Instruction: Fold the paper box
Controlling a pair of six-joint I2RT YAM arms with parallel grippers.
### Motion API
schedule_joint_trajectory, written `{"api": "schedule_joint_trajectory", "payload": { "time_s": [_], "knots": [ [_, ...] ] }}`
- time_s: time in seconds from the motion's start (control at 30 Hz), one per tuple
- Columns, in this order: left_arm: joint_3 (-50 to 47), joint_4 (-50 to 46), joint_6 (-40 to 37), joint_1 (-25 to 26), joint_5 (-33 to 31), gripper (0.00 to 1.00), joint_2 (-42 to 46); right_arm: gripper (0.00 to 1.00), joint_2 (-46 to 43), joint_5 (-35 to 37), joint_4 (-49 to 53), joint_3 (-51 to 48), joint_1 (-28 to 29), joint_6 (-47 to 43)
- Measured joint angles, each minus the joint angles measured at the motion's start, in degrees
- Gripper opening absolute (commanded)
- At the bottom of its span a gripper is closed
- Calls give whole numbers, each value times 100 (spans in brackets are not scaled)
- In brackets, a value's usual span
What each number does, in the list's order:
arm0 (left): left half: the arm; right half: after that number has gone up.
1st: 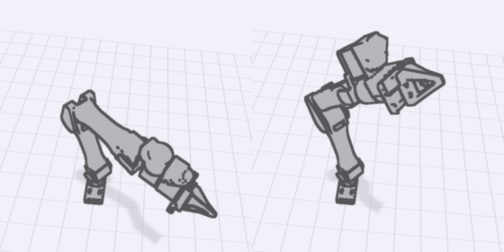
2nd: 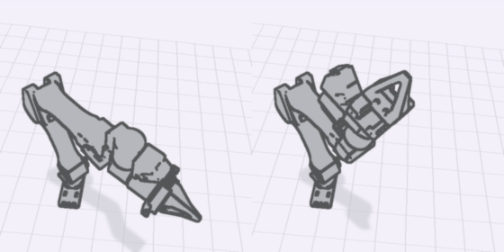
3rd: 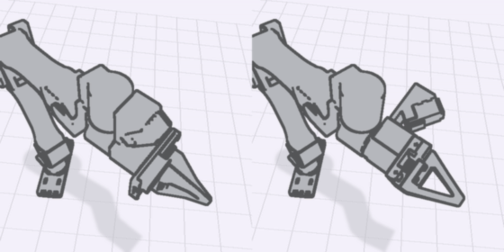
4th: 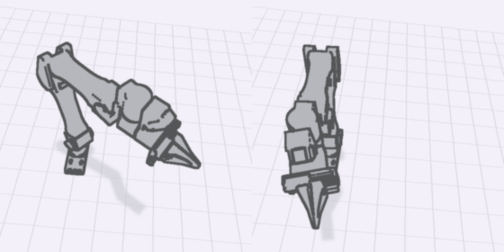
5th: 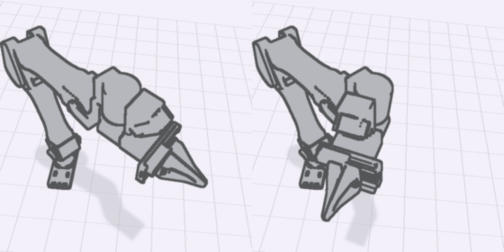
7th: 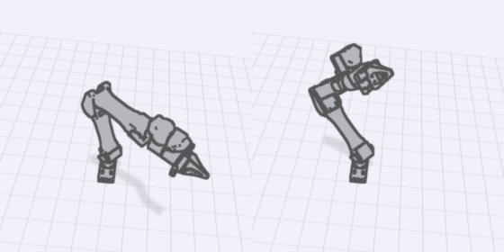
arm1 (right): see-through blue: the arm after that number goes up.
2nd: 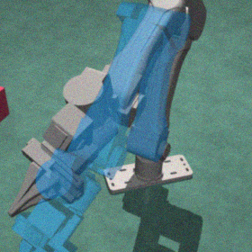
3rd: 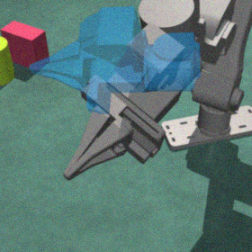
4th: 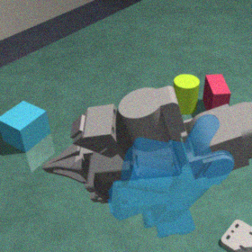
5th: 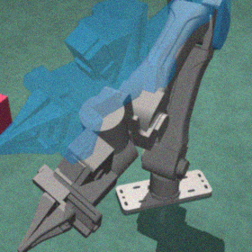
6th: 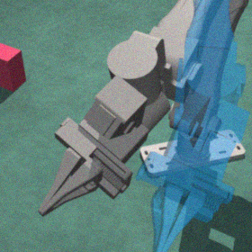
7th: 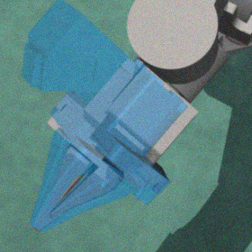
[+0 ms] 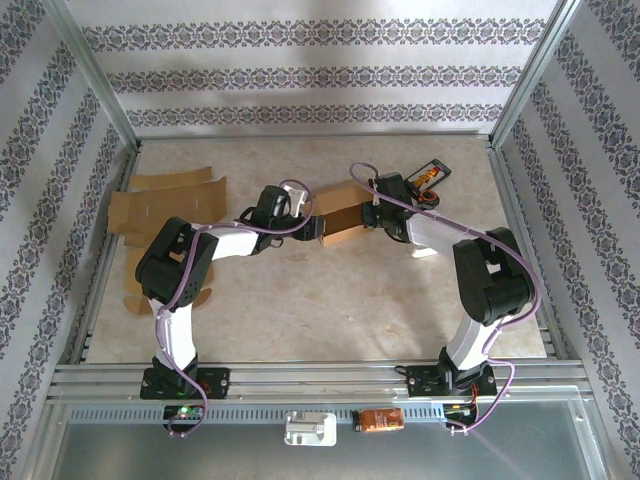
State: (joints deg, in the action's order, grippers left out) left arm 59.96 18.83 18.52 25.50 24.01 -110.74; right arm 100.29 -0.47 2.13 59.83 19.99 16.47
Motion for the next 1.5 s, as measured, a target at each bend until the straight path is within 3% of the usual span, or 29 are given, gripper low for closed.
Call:
{"api": "schedule_joint_trajectory", "payload": {
  "time_s": [0.33,0.57,0.7,0.83,1.0,1.13,1.23,1.37,1.5],
  "knots": [
    [-348,17,-2,0,22,74,758,38,-22,-96,-90,-11,0,186],
    [-944,136,133,4,129,75,1231,56,-380,-254,-109,-227,-26,310],
    [-1333,175,354,28,87,69,1685,66,-715,-420,-92,-413,-39,387],
    [-1429,79,841,72,-216,55,2382,72,-1491,-739,90,-697,-101,485],
    [-850,-852,1665,74,-883,52,3115,80,-2688,-1307,332,-787,-457,726],
    [573,-2282,2249,-17,-1078,52,2887,80,-2463,-1941,1287,431,-885,870],
    [1585,-2900,2686,-225,-837,48,2308,79,-1414,-2413,2144,2103,-1095,713],
    [2127,-3316,3351,-389,-584,47,1528,71,90,-2833,3314,4037,-1239,387],
    [2468,-3617,3746,-413,-485,48,732,62,1294,-3268,4258,5134,-1274,166]
  ]
}}
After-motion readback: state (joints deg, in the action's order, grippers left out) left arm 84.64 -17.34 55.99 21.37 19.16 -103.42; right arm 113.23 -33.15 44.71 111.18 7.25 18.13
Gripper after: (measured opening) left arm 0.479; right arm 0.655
